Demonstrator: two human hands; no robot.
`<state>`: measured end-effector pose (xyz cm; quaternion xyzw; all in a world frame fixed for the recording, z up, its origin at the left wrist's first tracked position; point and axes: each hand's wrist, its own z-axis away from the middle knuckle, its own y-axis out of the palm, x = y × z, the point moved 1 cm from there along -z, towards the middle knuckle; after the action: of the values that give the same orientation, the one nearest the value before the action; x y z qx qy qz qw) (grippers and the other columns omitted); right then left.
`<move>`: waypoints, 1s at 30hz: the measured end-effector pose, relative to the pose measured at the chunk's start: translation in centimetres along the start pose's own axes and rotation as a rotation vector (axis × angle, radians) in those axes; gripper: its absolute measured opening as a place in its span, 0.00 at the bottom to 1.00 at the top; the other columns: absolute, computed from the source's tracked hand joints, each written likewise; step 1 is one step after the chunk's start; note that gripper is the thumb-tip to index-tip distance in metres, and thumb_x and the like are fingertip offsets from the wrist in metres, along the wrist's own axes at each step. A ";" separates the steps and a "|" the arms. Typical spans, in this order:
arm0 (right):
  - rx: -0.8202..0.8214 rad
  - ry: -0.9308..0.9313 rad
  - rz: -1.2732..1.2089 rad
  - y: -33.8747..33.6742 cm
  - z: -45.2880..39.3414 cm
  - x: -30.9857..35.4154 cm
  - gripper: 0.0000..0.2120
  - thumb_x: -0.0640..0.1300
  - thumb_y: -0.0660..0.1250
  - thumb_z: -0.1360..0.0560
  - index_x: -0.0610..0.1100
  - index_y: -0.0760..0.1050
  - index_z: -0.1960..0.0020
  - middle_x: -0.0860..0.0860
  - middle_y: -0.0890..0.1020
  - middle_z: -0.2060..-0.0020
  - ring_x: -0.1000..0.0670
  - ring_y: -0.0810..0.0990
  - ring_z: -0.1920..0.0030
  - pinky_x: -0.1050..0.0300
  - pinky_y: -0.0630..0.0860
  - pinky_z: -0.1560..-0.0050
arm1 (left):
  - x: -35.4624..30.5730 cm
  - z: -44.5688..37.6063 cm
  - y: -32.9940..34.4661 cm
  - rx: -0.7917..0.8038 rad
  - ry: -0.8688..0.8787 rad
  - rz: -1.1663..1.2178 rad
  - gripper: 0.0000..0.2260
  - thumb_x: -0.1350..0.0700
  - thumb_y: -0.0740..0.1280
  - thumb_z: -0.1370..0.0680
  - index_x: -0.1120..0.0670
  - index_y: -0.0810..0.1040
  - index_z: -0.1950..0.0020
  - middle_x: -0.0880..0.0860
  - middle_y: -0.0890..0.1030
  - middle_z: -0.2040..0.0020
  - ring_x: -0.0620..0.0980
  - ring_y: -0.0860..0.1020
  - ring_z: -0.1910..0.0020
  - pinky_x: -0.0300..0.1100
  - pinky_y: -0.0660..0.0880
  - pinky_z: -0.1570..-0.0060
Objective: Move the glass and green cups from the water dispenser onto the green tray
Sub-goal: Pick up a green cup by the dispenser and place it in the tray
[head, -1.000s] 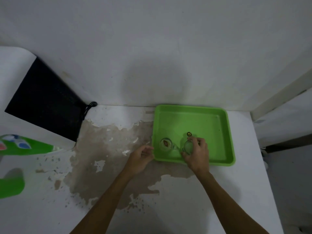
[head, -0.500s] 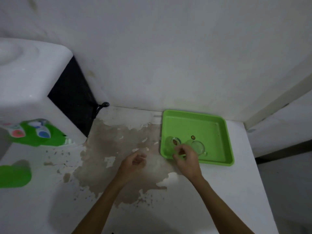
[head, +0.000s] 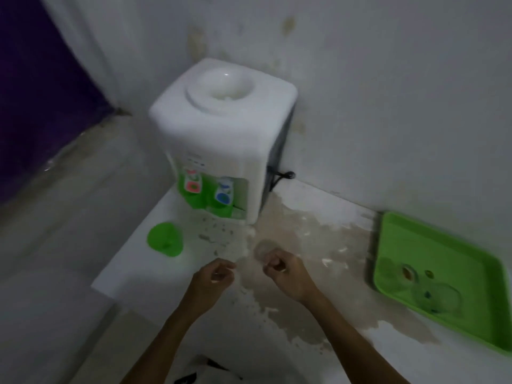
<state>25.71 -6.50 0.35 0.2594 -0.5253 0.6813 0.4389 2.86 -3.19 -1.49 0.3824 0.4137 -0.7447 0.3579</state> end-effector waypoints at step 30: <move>0.254 -0.155 0.270 13.0 -12.2 11.7 0.41 0.46 0.79 0.36 0.47 0.64 0.27 0.44 0.75 0.39 0.43 0.77 0.40 0.56 0.74 0.45 | 7.0 -2.0 -14.3 -0.272 -0.212 0.137 0.09 0.59 0.73 0.26 0.45 0.83 0.52 0.49 0.85 0.57 0.42 0.82 0.60 0.36 0.76 0.58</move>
<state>10.05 7.97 -0.30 0.2917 -0.4974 0.7726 0.2655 -11.91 2.80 -3.35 0.2773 0.4436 -0.6920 0.4976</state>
